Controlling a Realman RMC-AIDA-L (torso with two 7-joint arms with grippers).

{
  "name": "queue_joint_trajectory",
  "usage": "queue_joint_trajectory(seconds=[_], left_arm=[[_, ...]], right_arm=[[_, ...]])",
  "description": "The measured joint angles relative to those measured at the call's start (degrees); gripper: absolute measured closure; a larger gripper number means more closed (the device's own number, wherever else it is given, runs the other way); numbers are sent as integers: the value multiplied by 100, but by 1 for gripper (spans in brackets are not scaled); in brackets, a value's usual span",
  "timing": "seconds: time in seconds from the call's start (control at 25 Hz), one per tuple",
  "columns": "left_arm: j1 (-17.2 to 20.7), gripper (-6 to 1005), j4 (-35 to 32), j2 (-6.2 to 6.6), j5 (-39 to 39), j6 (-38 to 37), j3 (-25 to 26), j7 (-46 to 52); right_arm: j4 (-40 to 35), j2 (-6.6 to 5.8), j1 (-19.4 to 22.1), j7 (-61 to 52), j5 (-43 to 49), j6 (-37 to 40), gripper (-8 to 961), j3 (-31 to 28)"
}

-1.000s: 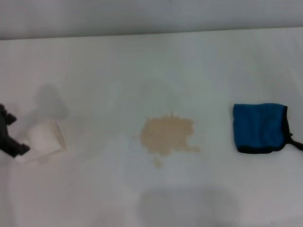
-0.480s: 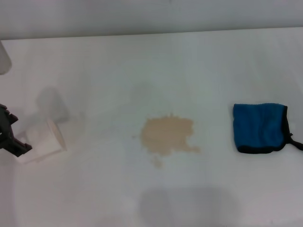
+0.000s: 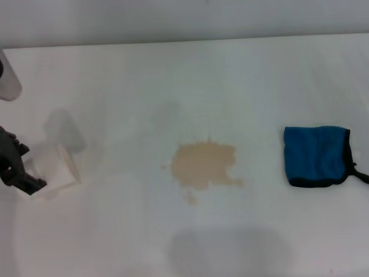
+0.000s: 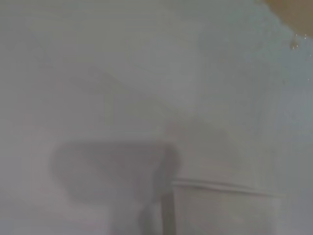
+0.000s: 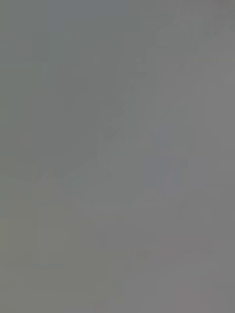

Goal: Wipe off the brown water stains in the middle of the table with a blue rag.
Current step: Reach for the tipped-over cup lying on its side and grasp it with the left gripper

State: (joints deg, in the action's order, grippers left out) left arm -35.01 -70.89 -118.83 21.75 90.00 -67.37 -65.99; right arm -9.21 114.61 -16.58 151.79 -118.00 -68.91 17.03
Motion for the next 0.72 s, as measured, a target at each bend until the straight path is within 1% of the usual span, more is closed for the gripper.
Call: queue_joint_trajectory(seconds=[0.36, 0.56, 0.72], left_arm=[[110, 123, 451, -7, 216, -398, -19, -142], [225, 124, 573, -12, 395, -665, -246, -178], [269, 123, 651, -12, 438, -837, -297, -179]], right_arm=[[15, 2, -3, 0, 6, 1, 307, 26], [16, 9, -3, 0, 6, 0, 307, 41], [50, 9, -3, 1, 6, 0, 307, 50]])
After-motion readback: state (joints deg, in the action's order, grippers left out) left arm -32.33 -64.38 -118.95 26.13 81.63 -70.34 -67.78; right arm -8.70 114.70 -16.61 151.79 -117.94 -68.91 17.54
